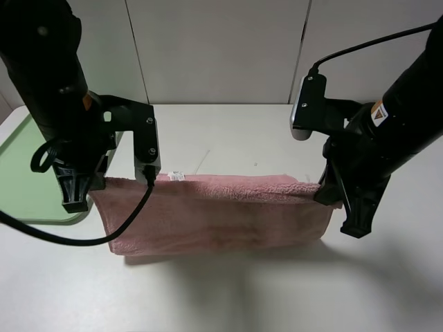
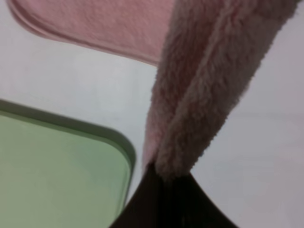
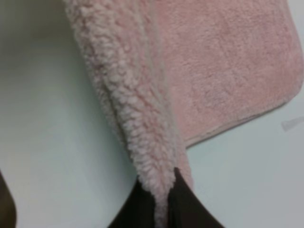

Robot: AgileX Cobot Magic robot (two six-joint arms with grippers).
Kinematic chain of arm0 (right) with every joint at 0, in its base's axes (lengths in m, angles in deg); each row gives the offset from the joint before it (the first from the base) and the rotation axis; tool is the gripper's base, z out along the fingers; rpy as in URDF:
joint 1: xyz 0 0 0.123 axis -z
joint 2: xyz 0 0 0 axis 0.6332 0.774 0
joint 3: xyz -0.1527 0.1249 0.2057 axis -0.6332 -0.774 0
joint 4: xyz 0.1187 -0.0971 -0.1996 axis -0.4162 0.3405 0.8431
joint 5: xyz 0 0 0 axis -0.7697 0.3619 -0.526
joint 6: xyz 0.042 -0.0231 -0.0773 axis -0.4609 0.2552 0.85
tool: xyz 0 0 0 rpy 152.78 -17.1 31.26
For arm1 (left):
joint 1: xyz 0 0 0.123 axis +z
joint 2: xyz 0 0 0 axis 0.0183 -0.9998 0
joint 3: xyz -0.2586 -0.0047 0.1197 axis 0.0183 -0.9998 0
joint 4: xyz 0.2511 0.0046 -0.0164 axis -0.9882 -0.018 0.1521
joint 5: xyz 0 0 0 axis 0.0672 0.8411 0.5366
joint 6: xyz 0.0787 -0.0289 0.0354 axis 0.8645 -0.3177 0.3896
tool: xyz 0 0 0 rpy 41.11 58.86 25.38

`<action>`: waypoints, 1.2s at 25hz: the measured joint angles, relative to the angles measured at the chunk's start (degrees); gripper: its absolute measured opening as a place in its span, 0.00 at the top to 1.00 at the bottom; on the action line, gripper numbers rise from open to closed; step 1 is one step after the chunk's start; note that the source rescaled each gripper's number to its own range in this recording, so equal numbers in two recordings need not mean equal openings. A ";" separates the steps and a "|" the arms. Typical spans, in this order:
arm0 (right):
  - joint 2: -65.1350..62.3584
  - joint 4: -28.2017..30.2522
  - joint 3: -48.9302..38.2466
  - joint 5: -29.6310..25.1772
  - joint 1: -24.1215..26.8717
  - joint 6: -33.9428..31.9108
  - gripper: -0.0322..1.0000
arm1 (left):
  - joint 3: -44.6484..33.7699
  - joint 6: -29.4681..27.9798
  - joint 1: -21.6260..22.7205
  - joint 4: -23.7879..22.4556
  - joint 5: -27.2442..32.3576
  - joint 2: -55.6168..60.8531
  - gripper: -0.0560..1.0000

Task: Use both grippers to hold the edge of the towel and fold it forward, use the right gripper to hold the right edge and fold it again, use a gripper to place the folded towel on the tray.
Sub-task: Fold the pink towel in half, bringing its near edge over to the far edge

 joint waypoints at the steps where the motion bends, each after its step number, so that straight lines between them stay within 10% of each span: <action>1: 0.73 -0.27 0.53 0.06 0.33 0.44 0.97 | 0.06 0.20 0.46 0.11 -0.42 -0.23 0.95; 30: 18.07 -0.61 10.90 4.48 6.20 6.56 0.97 | 8.51 2.03 5.49 -1.60 -5.90 -15.51 0.95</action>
